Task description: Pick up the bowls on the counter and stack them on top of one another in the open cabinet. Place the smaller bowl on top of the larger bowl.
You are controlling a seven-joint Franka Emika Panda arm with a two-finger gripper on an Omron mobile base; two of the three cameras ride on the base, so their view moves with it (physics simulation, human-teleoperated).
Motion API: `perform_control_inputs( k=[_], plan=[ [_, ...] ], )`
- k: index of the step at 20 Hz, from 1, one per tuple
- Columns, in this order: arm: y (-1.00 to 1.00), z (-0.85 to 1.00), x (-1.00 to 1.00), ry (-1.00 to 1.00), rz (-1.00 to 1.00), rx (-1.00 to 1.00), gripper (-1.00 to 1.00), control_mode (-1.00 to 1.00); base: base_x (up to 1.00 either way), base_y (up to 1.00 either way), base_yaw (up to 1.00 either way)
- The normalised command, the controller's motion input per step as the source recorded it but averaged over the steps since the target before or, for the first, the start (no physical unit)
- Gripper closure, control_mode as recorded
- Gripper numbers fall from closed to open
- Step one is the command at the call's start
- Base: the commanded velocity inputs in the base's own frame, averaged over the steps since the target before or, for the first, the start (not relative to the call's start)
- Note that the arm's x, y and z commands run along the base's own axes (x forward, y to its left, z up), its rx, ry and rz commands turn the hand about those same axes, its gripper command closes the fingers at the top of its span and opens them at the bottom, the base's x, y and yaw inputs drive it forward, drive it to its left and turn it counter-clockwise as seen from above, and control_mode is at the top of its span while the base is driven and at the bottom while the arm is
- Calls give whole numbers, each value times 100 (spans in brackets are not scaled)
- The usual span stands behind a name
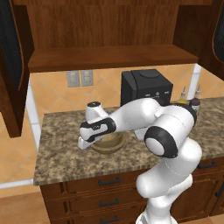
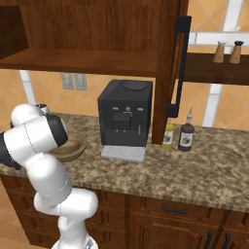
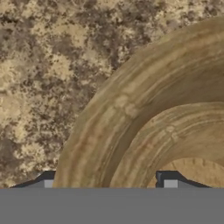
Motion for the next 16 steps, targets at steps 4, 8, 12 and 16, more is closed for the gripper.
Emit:
perform_control_inputs(
  k=[4,8,12,16],
  plan=[
    [0,14,-31,-4,0,0,100,-100,0,0,0],
    [0,61,-91,-12,6,0,100,-100,0,0,0],
    [0,80,-100,-14,11,0,100,-100,0,0,0],
    [0,99,-96,-19,16,0,100,-100,0,0,0]
  ],
)
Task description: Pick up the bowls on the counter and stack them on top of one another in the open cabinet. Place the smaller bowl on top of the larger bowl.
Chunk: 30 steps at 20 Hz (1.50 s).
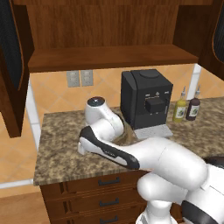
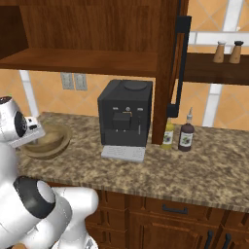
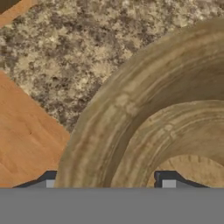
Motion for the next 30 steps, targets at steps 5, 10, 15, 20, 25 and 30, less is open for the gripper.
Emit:
perform_control_inputs(
  k=[5,10,15,20,25,30],
  plan=[
    [2,100,-53,-14,21,-3,100,-100,0,0,0],
    [-1,100,-17,-15,25,-12,100,-100,0,0,0],
    [0,100,10,-10,27,-21,100,-100,0,0,0],
    [0,100,0,-15,15,-16,100,-100,0,0,0],
    [0,100,-2,-6,5,-11,100,-100,0,0,0],
    [0,82,87,11,0,-19,100,-100,0,0,0]
  ],
)
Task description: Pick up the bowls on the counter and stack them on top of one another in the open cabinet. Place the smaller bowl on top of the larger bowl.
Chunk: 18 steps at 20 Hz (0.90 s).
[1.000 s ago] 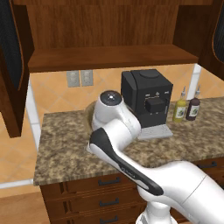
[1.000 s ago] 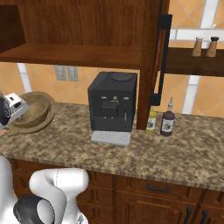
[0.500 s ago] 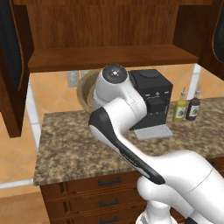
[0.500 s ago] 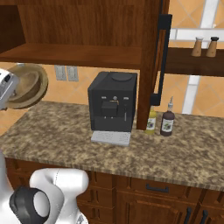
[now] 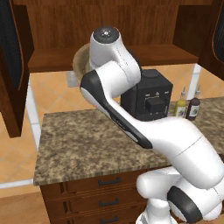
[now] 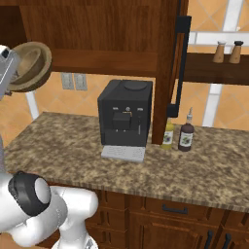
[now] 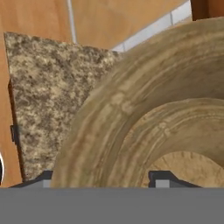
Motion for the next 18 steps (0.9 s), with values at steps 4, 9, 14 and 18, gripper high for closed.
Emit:
perform_control_inputs(
  k=[4,9,14,18],
  plan=[
    [-8,19,98,11,0,-13,100,-100,0,0,0],
    [-53,3,50,1,0,0,100,-100,0,0,0],
    [-59,2,44,2,0,2,100,-100,0,0,0],
    [-49,-2,84,4,0,2,100,-100,0,0,0]
  ],
)
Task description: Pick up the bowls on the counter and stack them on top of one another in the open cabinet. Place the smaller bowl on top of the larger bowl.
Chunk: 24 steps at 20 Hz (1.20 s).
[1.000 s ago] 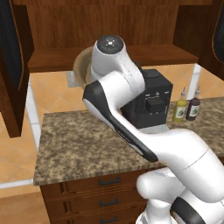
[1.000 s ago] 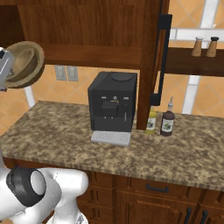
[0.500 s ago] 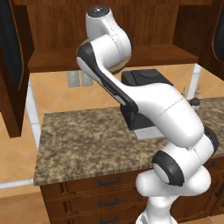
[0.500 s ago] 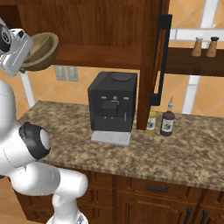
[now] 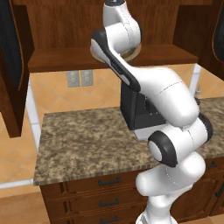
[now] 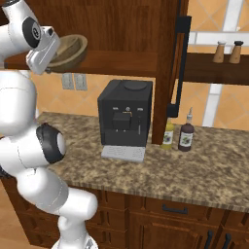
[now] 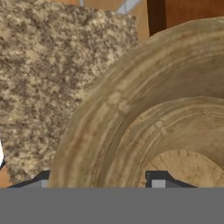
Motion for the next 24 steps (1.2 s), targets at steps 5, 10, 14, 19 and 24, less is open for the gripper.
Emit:
perform_control_inputs(
  k=[5,10,14,19,24],
  plan=[
    [-31,-7,78,0,0,3,100,-100,0,0,0],
    [-17,0,69,7,0,0,100,-100,0,0,0],
    [-12,0,56,4,0,0,100,-100,0,0,0],
    [-13,-29,50,1,0,0,100,-100,0,0,0],
    [-14,-35,35,0,0,0,100,-100,0,0,0]
  ],
)
